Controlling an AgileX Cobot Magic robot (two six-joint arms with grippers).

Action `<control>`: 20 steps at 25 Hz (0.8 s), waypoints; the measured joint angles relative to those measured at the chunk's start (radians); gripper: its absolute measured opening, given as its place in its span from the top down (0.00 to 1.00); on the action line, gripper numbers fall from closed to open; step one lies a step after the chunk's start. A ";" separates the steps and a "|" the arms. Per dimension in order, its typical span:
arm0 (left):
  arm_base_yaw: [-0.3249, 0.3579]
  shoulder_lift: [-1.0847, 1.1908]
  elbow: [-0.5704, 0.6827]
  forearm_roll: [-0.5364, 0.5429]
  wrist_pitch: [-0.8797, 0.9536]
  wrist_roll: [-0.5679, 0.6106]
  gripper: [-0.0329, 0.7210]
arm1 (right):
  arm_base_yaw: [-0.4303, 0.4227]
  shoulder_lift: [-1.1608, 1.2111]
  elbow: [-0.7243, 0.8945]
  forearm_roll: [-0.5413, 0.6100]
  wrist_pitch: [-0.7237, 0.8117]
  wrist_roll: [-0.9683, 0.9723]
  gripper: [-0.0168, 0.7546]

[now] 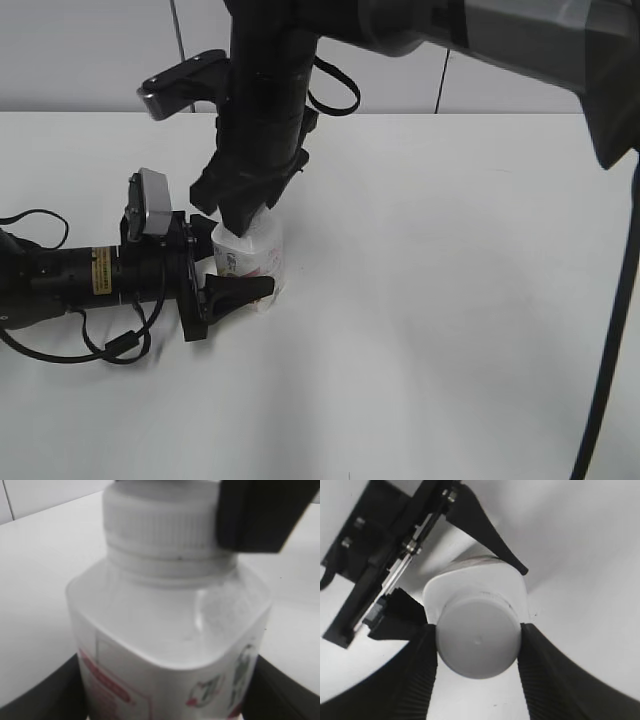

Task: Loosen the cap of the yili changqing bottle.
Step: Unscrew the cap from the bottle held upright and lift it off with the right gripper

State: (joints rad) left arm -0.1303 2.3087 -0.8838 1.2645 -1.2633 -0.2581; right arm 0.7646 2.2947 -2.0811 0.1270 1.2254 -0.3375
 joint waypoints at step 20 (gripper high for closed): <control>0.000 0.000 0.000 0.003 0.000 0.002 0.30 | -0.001 0.001 -0.001 0.030 -0.007 -0.430 0.28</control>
State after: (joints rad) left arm -0.1303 2.3087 -0.8838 1.2675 -1.2633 -0.2560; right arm 0.7636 2.2958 -2.0820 0.1571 1.2181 -0.7673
